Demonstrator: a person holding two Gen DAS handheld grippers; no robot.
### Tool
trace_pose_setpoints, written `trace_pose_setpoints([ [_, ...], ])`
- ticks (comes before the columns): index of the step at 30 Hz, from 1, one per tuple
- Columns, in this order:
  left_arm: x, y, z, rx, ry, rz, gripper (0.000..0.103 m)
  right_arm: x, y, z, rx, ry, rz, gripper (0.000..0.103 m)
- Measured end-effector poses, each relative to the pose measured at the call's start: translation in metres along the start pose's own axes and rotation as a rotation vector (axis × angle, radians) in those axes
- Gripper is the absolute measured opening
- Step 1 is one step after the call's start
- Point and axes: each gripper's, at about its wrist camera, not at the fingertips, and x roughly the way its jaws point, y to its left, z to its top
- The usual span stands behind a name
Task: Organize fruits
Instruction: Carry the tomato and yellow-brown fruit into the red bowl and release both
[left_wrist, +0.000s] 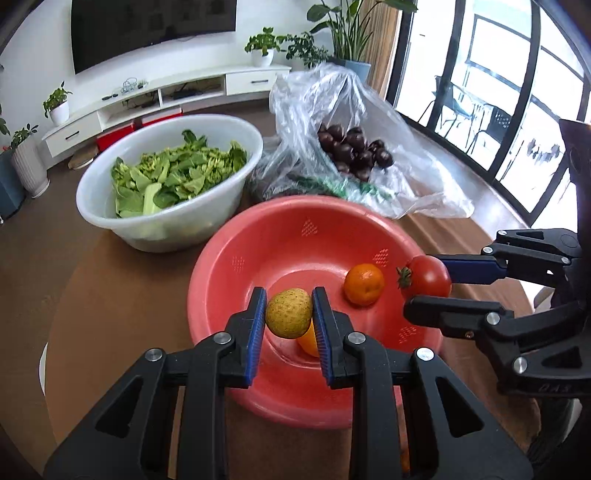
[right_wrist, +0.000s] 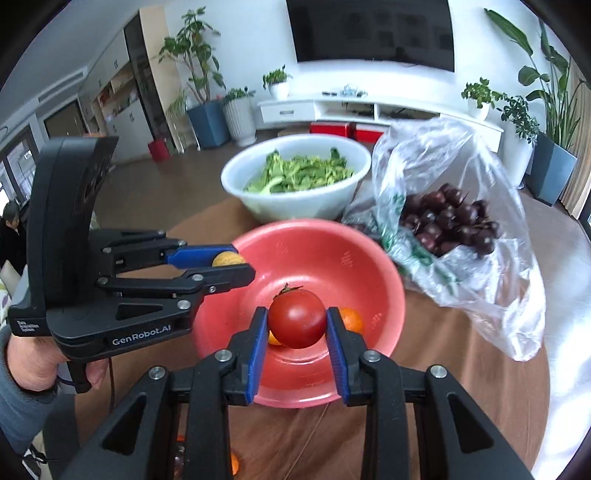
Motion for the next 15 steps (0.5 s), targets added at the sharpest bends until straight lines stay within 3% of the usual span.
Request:
trace_pose_setpoints([
  [15,0.037,-0.001,-0.011,0.016,0.06,0.023,0.023,0.048,-0.003,-0.01,-0.018,0.113,-0.051,0.034],
])
